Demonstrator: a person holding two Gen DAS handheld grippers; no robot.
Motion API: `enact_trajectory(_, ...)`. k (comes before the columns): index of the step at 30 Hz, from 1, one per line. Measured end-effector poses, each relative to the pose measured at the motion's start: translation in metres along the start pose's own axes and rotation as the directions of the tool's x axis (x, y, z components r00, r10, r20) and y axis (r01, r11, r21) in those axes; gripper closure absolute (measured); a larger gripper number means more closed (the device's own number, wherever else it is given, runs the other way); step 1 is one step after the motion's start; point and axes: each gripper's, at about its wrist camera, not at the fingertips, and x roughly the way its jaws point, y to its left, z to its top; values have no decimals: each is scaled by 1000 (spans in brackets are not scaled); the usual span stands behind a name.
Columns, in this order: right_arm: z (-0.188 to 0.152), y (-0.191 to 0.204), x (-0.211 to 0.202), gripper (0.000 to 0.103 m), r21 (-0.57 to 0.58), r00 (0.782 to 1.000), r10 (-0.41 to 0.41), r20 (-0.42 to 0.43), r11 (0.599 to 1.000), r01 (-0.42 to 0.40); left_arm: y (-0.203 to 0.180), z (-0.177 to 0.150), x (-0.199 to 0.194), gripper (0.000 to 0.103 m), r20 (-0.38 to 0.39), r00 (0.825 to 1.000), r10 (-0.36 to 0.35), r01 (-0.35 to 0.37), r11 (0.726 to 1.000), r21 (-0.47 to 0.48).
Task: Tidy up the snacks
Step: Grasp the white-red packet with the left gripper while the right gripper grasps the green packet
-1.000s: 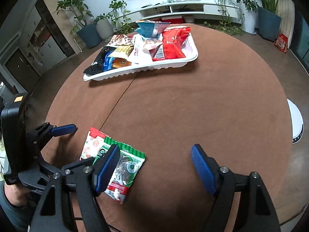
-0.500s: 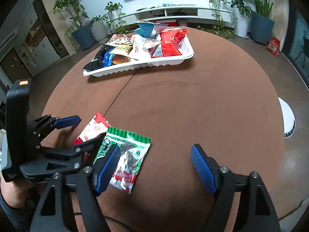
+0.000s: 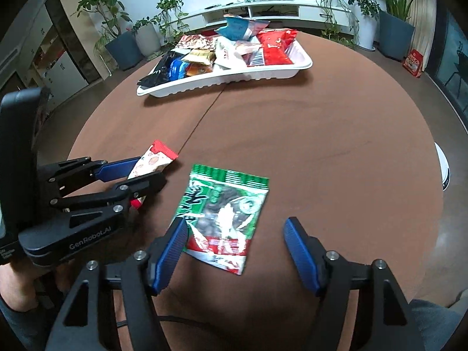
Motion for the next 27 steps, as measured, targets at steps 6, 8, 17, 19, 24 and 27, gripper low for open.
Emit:
enact_trajectory(6, 4, 7, 8, 29, 36, 999, -29, -24, 999, 30, 12, -5, -3, 70, 18, 1000, -12, 13, 999, -36)
enact_trajectory(8, 5, 10, 13, 29, 33, 999, -41, -30, 999, 42, 13, -8, -3, 70, 20, 1000, -21, 22, 999, -41)
enact_trajectory(17, 7, 21, 19, 33, 8, 998, -61, -30, 998, 61, 16, -11, -6, 70, 37, 998, -43, 44, 998, -48)
enact_trajectory(19, 8, 19, 18, 36, 6, 998, -64, -22, 998, 65, 16, -11, -6, 70, 39, 998, -43, 45, 998, -46)
enact_trajectory(24, 6, 20, 18, 41, -38, 996, -86, -18, 996, 85, 14, -11, -5, 70, 39, 998, -40, 41, 999, -35)
enact_trajectory(27, 6, 20, 18, 45, -57, 996, -84, -16, 995, 83, 13, -11, -5, 70, 40, 998, -38, 39, 999, -31)
